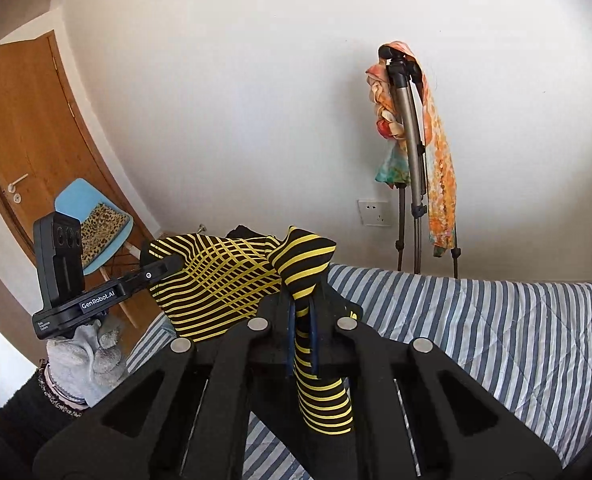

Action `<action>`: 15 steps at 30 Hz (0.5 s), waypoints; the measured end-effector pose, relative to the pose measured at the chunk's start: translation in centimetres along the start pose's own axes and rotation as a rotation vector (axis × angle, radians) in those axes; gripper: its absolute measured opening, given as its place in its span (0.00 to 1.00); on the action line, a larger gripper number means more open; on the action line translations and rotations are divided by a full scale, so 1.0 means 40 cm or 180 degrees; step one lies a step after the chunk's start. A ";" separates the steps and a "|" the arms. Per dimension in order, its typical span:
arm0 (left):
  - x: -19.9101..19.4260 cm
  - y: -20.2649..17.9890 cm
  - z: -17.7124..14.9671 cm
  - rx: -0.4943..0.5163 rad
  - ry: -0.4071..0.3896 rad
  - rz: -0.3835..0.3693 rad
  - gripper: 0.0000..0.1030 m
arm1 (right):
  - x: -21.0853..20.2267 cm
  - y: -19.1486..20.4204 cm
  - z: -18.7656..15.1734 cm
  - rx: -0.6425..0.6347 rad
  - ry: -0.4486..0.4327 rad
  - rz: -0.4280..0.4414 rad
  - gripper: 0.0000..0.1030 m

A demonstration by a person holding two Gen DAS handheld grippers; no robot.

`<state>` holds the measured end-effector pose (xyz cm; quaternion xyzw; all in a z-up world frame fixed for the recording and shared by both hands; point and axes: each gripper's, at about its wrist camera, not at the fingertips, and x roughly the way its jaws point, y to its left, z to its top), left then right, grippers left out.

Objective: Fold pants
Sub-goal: 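Fold the held leg edge over the shorts with both tools and release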

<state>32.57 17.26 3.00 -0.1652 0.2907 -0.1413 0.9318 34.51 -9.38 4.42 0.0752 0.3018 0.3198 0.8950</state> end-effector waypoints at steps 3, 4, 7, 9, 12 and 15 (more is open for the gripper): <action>0.002 0.013 -0.004 -0.0066 0.0017 -0.0024 0.08 | 0.012 0.003 -0.009 0.0107 0.0062 0.0002 0.05; 0.003 0.014 -0.006 -0.0063 0.0027 -0.0029 0.08 | 0.009 0.004 -0.015 0.0108 0.0070 -0.0007 0.05; 0.014 0.006 -0.013 -0.0082 0.0075 -0.0095 0.08 | -0.006 -0.001 -0.020 0.0100 0.0079 -0.0052 0.05; 0.033 -0.012 -0.018 -0.0075 0.0131 -0.0145 0.08 | -0.019 -0.021 -0.019 0.0140 0.0082 -0.0074 0.05; 0.085 -0.056 -0.023 -0.0054 0.0300 -0.0298 0.08 | -0.040 -0.084 -0.029 0.0261 0.0116 -0.0203 0.04; 0.188 -0.112 -0.026 -0.0044 0.0522 -0.0425 0.09 | -0.057 -0.197 -0.053 0.0599 0.0175 -0.0317 0.04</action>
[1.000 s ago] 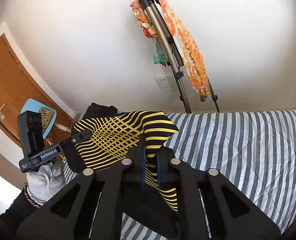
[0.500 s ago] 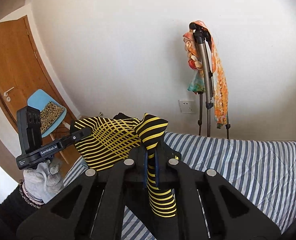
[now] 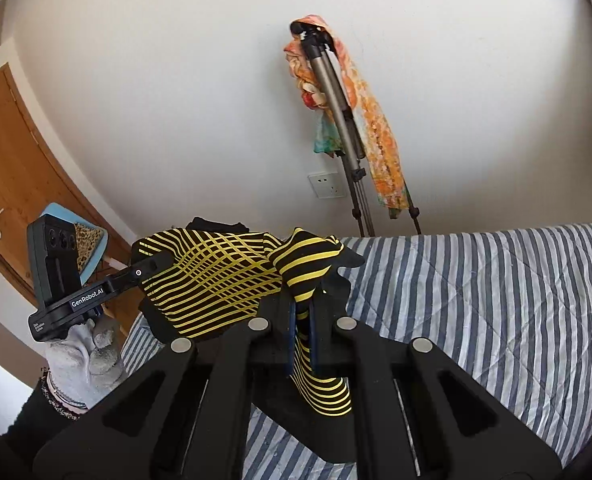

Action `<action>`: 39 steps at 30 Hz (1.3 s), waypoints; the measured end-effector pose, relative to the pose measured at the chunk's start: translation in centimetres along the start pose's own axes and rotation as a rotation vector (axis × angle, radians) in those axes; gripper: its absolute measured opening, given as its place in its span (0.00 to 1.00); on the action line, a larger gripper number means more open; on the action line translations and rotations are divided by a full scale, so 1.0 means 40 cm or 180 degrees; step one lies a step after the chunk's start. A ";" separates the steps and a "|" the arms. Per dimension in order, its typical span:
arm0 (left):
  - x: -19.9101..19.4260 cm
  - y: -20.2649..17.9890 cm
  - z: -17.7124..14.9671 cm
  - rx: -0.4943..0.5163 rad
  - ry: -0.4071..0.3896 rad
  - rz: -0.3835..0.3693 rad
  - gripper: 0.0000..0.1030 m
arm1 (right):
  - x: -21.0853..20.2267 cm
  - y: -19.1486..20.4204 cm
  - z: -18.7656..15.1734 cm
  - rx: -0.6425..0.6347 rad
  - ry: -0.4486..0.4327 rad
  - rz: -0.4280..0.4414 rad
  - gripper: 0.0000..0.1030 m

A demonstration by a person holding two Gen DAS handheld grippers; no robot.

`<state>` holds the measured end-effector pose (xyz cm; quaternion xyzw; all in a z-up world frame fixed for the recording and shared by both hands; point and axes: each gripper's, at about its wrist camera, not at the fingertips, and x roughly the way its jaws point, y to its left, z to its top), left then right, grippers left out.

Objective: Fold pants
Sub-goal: 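Fold the held leg edge over the shorts with both tools and release, then grip the folded yellow-print shorts' edge with the left tool while the right tool grips beside it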

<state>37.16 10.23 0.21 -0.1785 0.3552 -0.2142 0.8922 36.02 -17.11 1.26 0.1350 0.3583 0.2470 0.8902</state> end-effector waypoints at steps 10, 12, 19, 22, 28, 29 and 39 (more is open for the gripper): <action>0.253 0.033 0.023 -0.0042 0.0502 0.0377 0.35 | 0.167 -0.380 0.004 0.0535 0.0400 -0.0539 0.05; 0.254 0.061 -0.007 -0.0037 0.0639 0.0427 0.42 | 0.218 -0.439 0.005 0.0698 0.0567 -0.0459 0.07; 0.297 0.127 -0.137 -0.0205 0.1167 0.0302 0.43 | 0.226 -0.480 -0.061 0.0653 0.0726 -0.0555 0.47; 0.318 0.114 -0.157 -0.0162 0.1194 0.0234 0.42 | 0.196 -0.485 -0.081 0.0688 0.0725 -0.0591 0.47; 0.319 0.090 -0.175 0.0179 0.1335 0.0574 0.30 | 0.153 -0.529 -0.093 0.1137 0.0630 -0.0405 0.47; 0.315 0.093 -0.172 0.0206 0.1348 0.0578 0.30 | 0.157 -0.529 -0.097 0.1157 0.0646 -0.0368 0.47; 0.405 0.060 0.013 -0.0006 0.1173 0.0064 0.59 | 0.252 -0.529 -0.119 0.1272 0.0698 -0.0111 0.47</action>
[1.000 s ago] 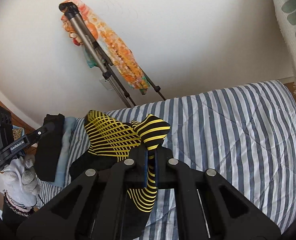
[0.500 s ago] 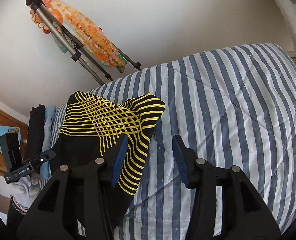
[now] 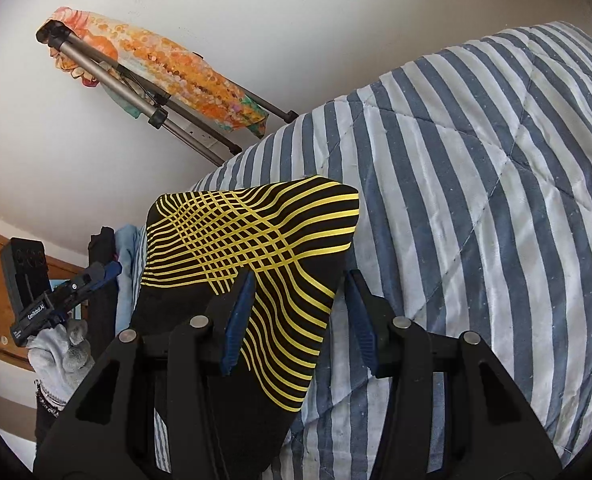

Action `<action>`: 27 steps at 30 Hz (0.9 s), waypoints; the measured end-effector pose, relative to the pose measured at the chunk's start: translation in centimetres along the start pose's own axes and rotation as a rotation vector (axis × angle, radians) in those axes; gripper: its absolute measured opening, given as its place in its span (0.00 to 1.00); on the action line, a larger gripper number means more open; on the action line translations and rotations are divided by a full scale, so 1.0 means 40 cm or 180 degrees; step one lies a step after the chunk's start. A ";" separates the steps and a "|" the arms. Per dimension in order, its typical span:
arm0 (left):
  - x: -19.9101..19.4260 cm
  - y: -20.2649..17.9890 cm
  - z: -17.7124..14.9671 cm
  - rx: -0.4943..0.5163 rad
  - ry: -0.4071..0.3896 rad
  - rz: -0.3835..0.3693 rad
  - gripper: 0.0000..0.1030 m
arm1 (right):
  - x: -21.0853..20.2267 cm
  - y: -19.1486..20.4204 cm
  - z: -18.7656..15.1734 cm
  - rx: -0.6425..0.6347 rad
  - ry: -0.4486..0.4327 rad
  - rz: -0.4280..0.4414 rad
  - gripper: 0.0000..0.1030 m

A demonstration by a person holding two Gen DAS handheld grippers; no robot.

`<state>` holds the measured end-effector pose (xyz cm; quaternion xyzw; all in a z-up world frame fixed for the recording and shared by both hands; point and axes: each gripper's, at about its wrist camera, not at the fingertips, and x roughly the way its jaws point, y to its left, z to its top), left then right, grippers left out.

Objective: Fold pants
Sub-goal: 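Grip the folded yellow-print shorts' edge with the left tool while the right tool grips beside it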

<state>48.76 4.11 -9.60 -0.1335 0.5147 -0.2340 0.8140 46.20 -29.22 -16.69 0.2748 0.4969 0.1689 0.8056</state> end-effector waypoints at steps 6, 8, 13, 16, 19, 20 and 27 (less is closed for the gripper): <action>0.120 0.027 0.067 -0.0159 0.0388 -0.0140 0.59 | 0.029 -0.023 0.012 0.0058 0.0042 0.0039 0.47; 0.132 0.034 0.076 -0.0114 0.0439 -0.0101 0.59 | 0.034 -0.020 0.016 0.0018 0.0047 0.0029 0.47; 0.174 0.051 0.088 -0.0072 0.0559 -0.0029 0.59 | 0.032 -0.021 0.024 0.0087 -0.0061 0.0068 0.53; 0.192 0.043 0.093 -0.0010 0.0566 -0.0084 0.61 | 0.033 -0.024 0.033 0.0131 -0.0039 0.0108 0.54; 0.207 0.040 0.097 0.0002 0.0554 -0.0181 0.68 | 0.027 -0.043 0.050 0.0222 0.0043 0.0232 0.54; 0.211 0.039 0.098 0.0008 0.0542 -0.0192 0.68 | 0.024 -0.049 0.056 0.0246 0.0064 0.0242 0.54; 0.228 0.009 0.086 0.0232 0.0525 -0.0166 0.35 | 0.054 -0.012 0.071 -0.0020 0.0094 0.0155 0.51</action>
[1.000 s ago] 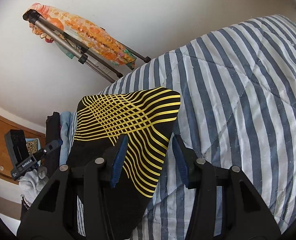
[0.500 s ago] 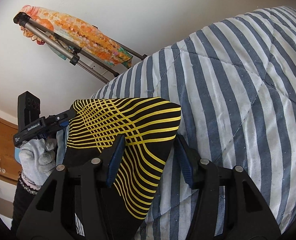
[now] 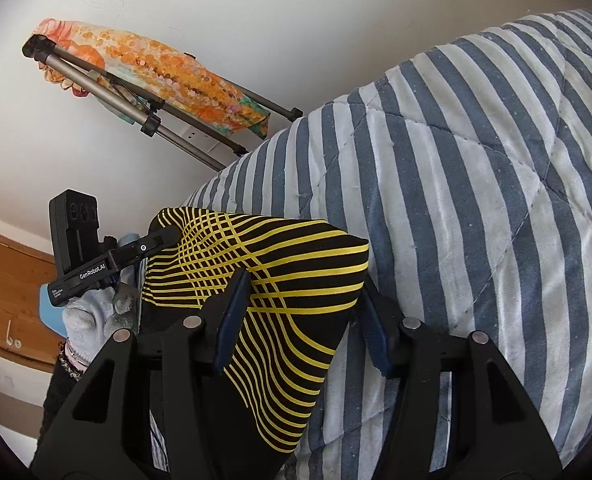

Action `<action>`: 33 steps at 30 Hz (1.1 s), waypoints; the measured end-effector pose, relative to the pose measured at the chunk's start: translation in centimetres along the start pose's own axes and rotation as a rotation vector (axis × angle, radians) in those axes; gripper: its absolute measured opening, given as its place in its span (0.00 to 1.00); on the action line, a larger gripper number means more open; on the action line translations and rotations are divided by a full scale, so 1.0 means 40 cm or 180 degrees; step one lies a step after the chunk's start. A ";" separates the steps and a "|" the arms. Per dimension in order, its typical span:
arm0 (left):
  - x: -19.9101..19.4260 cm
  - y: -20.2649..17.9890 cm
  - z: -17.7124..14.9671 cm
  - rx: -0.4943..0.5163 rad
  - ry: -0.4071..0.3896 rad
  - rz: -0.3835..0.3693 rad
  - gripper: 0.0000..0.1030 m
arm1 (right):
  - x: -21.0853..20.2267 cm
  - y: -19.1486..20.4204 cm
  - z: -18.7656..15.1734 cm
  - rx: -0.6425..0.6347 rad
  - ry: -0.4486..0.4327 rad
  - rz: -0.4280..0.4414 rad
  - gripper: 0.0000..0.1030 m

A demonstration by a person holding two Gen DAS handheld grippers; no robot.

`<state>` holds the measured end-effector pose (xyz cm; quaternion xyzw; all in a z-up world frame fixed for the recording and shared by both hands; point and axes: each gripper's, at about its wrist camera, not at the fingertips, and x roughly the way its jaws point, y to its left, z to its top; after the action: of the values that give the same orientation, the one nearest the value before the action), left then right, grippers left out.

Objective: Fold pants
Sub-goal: 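Grip the folded yellow-print shorts' edge with the left tool while the right tool grips beside it, then lift the folded yellow-print shorts with both tools and carry them toward the stack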

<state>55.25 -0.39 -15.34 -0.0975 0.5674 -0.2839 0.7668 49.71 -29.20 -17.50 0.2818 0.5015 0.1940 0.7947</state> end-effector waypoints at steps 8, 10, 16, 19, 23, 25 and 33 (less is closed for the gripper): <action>-0.012 0.006 -0.011 -0.0105 -0.0155 0.0015 0.21 | 0.038 0.043 0.002 -0.0120 -0.0066 -0.0022 0.13; -0.027 0.001 -0.014 -0.0097 -0.0222 0.0022 0.16 | 0.027 0.056 -0.002 -0.0171 -0.0121 -0.0017 0.11; -0.112 -0.028 -0.031 -0.0029 -0.0530 -0.0020 0.12 | -0.037 0.129 -0.017 -0.0515 -0.0342 -0.0040 0.10; -0.162 -0.049 -0.044 0.0049 -0.0686 -0.0007 0.12 | -0.070 0.173 -0.028 -0.0669 -0.0441 -0.0062 0.09; -0.233 -0.063 -0.058 0.0075 -0.0896 -0.0025 0.07 | -0.112 0.227 -0.042 -0.0811 -0.0541 -0.0022 0.09; -0.273 -0.072 -0.064 0.0122 -0.1011 -0.0043 0.07 | -0.136 0.261 -0.052 -0.0941 -0.0601 -0.0062 0.09; -0.338 -0.065 -0.064 0.0114 -0.1073 -0.0170 0.07 | -0.247 0.425 -0.080 -0.1468 -0.0844 -0.0215 0.07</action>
<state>49.40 5.29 -3.97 -0.1451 0.4229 -0.2939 0.8448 42.20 -21.22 -0.88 0.0994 0.3447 0.2379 0.9026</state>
